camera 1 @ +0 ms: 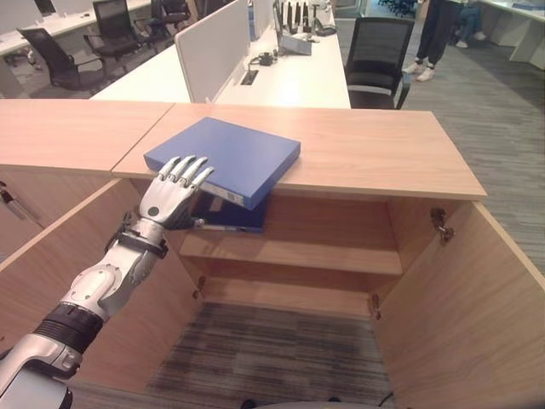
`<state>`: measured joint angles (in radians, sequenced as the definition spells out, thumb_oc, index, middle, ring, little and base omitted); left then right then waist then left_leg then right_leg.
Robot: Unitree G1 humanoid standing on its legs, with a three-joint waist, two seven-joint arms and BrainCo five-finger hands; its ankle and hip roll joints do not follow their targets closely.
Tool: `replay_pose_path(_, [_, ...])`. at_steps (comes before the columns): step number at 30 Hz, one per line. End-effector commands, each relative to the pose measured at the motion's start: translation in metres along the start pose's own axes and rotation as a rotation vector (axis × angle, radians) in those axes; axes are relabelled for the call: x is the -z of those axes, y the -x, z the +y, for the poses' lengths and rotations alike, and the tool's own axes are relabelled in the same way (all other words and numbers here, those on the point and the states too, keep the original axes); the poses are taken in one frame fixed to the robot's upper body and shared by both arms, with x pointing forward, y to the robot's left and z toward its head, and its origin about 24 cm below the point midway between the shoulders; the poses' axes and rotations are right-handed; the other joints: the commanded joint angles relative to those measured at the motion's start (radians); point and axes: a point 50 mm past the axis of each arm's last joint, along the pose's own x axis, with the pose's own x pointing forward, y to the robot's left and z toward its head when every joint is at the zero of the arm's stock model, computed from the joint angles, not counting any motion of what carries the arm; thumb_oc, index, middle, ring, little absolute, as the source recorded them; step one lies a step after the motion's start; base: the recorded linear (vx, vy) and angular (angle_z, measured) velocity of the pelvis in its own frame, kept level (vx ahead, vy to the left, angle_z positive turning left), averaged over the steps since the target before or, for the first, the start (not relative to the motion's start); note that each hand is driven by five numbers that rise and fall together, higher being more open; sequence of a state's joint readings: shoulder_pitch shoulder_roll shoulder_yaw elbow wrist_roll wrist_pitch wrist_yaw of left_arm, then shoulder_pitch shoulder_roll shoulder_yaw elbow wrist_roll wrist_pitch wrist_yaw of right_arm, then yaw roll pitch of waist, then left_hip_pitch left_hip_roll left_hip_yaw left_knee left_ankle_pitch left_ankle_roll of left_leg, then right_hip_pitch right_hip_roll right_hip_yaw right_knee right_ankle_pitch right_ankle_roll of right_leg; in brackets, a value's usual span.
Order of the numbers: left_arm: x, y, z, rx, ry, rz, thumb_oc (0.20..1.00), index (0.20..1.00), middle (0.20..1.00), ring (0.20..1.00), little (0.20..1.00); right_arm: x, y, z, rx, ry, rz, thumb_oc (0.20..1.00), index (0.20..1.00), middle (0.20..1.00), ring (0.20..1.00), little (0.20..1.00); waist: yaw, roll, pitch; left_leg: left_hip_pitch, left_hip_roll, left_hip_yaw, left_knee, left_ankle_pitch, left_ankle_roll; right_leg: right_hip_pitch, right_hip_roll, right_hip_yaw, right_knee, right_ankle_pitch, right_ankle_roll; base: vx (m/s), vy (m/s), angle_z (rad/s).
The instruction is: Put the empty folder in the office cabinet
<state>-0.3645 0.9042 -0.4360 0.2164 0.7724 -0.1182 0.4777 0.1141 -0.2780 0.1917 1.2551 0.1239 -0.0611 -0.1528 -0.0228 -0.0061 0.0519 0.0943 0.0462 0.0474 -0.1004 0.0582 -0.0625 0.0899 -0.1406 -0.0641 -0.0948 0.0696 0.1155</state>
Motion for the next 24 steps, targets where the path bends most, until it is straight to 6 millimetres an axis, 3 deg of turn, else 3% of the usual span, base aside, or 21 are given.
replay_pose_path(1, [0.016, -0.045, 0.046, -0.181, -0.083, 0.021, 1.000, 1.000, 1.000, 1.000, 1.000, -0.023, -0.005, -0.018, 0.053, 0.045, -0.053, 1.000, 1.000, 1.000, 1.000, 1.000, -0.008, 0.008, 0.047, 0.043, 0.027, -0.034, 0.013, -0.102, -0.008, 0.057, -0.012, -0.009, 0.032, -0.099, 0.055, -0.04, 0.010, -0.01])
replay_pose_path(24, [0.022, -0.064, 0.048, -0.157, -0.132, 0.043, 1.000, 1.000, 1.000, 1.000, 1.000, -0.023, -0.006, -0.023, 0.071, 0.052, -0.051, 1.000, 1.000, 1.000, 1.000, 1.000, -0.037, 0.012, 0.047, 0.058, 0.027, -0.013, 0.013, -0.120, -0.006, 0.057, -0.013, 0.007, 0.036, -0.106, 0.063, 0.01, 0.002, -0.02])
